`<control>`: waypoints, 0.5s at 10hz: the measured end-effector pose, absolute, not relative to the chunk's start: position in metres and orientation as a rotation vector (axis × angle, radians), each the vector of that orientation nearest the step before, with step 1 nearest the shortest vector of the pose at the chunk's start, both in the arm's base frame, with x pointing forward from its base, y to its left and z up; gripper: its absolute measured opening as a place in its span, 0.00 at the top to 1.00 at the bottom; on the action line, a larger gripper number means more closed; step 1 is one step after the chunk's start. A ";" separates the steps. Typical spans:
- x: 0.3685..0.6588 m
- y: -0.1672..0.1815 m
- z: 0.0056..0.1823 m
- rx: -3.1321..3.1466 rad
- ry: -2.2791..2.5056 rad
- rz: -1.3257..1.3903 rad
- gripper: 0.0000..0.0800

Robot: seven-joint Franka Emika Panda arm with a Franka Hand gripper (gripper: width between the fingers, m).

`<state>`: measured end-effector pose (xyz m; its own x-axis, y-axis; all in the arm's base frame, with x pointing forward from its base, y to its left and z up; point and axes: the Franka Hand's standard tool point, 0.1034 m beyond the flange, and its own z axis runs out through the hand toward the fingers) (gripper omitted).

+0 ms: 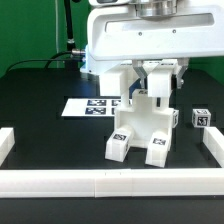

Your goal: Assemble chair

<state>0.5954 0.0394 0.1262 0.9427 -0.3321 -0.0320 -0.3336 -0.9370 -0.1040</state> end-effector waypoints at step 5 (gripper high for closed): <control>0.595 0.038 0.124 -2.995 0.509 -0.038 0.64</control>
Offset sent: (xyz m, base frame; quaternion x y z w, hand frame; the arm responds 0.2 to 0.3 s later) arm 0.0000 0.0000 0.0000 0.0000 0.0000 0.0000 1.0000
